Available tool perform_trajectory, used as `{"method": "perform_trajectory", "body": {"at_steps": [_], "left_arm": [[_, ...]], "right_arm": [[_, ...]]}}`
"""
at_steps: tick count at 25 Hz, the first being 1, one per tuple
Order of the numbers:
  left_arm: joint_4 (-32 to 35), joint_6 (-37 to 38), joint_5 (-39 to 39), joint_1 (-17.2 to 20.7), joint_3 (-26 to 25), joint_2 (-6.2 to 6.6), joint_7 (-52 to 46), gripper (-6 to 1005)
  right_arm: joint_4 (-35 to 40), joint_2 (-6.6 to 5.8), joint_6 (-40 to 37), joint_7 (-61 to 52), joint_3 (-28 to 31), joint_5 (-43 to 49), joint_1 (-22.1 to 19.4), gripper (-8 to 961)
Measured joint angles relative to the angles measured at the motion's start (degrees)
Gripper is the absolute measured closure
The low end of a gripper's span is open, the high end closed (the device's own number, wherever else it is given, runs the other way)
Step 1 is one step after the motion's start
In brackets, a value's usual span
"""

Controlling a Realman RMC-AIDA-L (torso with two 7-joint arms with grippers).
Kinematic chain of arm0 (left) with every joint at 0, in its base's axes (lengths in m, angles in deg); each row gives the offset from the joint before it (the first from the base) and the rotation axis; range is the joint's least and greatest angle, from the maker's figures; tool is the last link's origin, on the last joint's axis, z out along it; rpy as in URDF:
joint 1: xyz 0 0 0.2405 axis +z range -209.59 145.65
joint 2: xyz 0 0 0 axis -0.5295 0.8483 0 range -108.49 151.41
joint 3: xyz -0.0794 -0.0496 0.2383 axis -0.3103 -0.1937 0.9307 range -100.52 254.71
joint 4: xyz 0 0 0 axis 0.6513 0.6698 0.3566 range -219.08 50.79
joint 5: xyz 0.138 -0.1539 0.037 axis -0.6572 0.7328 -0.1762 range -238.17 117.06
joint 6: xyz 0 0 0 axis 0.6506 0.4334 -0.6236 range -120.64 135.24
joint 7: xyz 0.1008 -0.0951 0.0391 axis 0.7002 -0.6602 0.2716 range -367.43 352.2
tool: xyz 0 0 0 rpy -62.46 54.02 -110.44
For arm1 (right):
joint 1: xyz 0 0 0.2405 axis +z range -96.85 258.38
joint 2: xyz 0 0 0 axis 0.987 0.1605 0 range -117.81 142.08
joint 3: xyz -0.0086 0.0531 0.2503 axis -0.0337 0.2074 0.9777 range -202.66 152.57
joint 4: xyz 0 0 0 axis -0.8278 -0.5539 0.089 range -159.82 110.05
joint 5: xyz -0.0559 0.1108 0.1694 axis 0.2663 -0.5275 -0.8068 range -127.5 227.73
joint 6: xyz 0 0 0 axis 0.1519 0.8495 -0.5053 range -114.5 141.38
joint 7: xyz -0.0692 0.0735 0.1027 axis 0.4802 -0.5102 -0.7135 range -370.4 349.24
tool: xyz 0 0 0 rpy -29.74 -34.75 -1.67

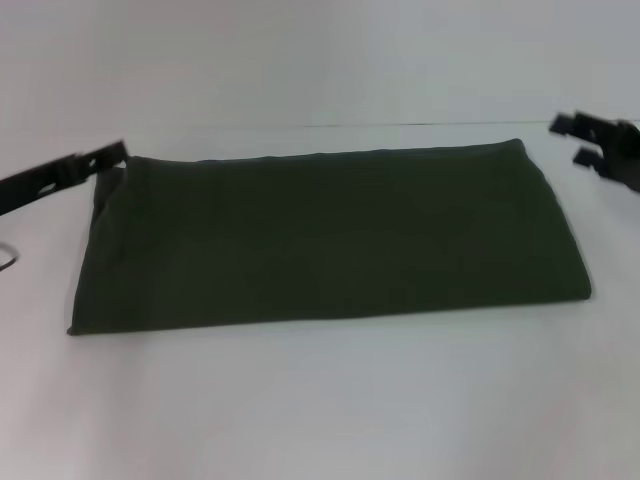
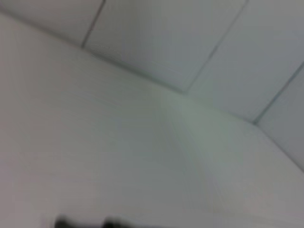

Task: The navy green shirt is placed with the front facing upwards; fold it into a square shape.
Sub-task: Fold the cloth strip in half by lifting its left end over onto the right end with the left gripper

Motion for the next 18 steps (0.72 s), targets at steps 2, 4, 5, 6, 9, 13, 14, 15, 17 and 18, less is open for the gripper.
{"method": "perform_trajectory", "body": {"at_steps": [2,4,5,6,9,13,14,15,17,18], "left_arm": [[0.8,6.7,-6.9,-0.6,-4.5,1.47,-4.4,397],[1.0,13.0,-15.4,-2.1,-9.8,3.06,-8.0,321],[1.1,14.9,-19.6,-2.9,-11.4,3.65,-9.6,283],[1.3,15.5,-22.2,-3.4,-11.9,3.98,-10.6,259],[1.7,16.0,-31.1,-5.3,-11.9,4.86,-14.1,186],[1.1,16.3,-37.6,-7.4,-10.9,5.57,-16.1,161],[0.7,17.0,-38.4,-8.0,-10.7,5.9,-16.3,161],[0.5,17.2,-38.9,-8.2,-10.6,6.02,-16.4,161],[-0.1,17.7,-40.5,-9.0,-10.4,6.33,-16.7,161],[-0.4,17.6,-41.0,-9.2,-10.4,6.41,-16.7,162]], "right_arm": [[0.0,-1.89,-4.4,-3.3,-0.7,3.0,-0.9,151],[0.0,-3.39,-8.1,-5.9,-0.9,6.4,-1.4,153],[0.1,-3.97,-9.7,-6.8,-1.0,8.1,-1.5,154],[0.2,-4.36,-10.8,-7.4,-1.0,9.4,-1.6,155],[1.5,-4.82,-14.0,-9.0,-1.1,13.2,-2.0,157],[2.8,-4.65,-15.1,-10.3,-1.0,15.1,-2.6,159],[2.8,-4.65,-15.1,-10.3,-1.0,15.1,-2.6,159],[2.8,-4.63,-14.9,-10.4,-1.0,15.2,-2.7,159],[2.8,-4.58,-14.7,-10.4,-1.1,15.2,-2.7,159],[2.8,-4.58,-14.7,-10.4,-1.1,15.2,-2.7,159]]}}
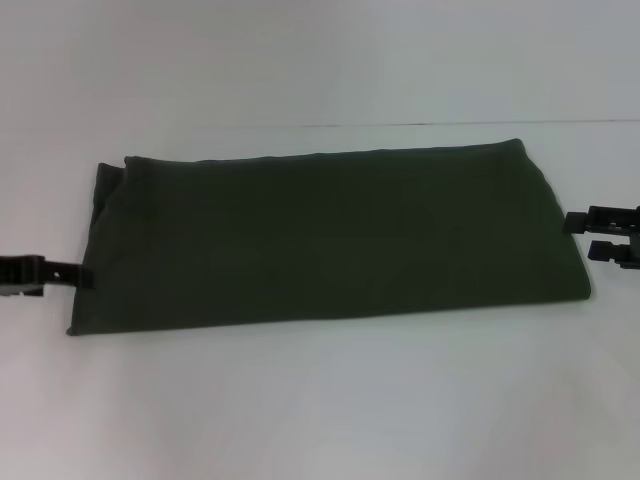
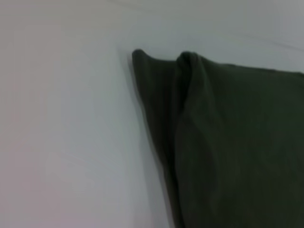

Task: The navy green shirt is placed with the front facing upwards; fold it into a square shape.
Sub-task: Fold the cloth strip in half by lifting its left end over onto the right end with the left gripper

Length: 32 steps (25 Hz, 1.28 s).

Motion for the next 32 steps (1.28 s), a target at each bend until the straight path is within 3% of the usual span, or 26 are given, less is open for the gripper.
{"method": "perform_trajectory", "body": {"at_steps": [13,32], "left_arm": [[-5.1,-2.4,-1.2,-1.4,2.5,0.18,-0.1,169],[-7.0,-2.1,-1.5,-2.2,5.6,0.36,-0.2,252]], "right_arm": [[0.0,0.15,1.5,-0.1,-0.2,1.6,0.9,160],[0.0,0.29,2.3,-0.1,-0.2,1.6,1.3,162]]}}
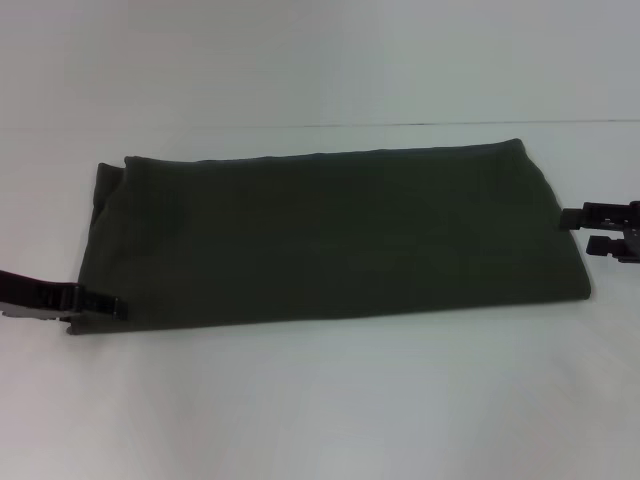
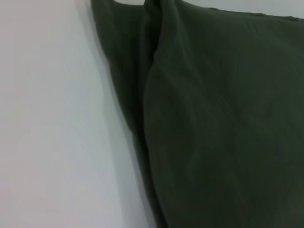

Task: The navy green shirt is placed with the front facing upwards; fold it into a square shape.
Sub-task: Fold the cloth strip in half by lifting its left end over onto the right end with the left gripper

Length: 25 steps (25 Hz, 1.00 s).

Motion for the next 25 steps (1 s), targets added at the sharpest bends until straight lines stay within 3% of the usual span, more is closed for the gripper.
{"method": "perform_trajectory", "body": {"at_steps": [9,25], "left_arm": [[-0.1,0.1,-0.1,-0.4,1.4,-0.08,0.0,291],[-0.1,-1.2,-1.3,-0.4,1.6,-0.28,0.4,950]], "right_arm": [[0.1,0.22,0.0,0.0,0.0,0.0,0.5,162],[0.3,0.53,-0.7,0.0,0.0,0.0,1.0,163]]}}
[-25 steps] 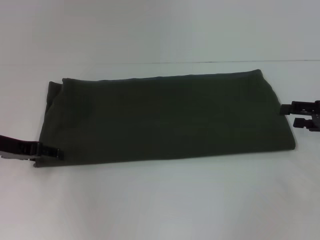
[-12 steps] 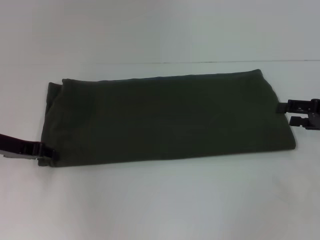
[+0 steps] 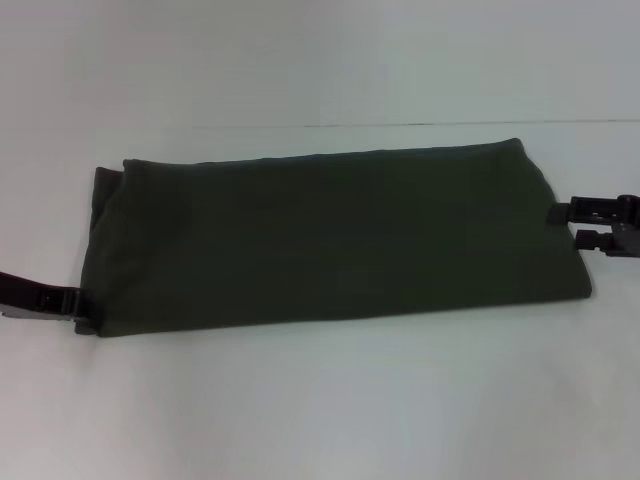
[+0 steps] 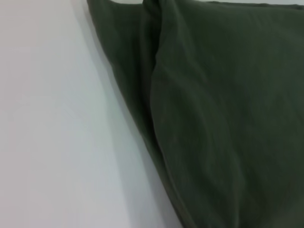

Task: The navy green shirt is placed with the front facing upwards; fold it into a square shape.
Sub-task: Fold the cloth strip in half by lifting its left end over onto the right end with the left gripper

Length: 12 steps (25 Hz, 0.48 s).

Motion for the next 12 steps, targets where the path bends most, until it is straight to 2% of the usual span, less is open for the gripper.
{"method": "perform_trajectory", "body": {"at_steps": [4,7,9,12], "left_arm": [[0.1,-0.1,0.0,-0.1,0.4,-0.01,0.1,951],[0.1,0.0,0.0,-0.1,0.7,-0.08,0.1,951],[0.2,0.0,-0.1,0.0,0.8,-0.19,0.2,952],[0.2,0.0,0.0,0.1,0.8,-0.25,0.4,952]], "right_arm": [[0.7,-0.05,-0.4,-1.5,0.0,0.0,0.3,163],[3.5,-0.53,-1.2,-6.6,-1.0,0.6,0.4,164],[6.2,-1.31,-2.5,-11.3,-2.5,2.2,0.8,164],[8.2,-3.21,-5.5,-17.0,-3.8,5.7,2.7,164]]}}
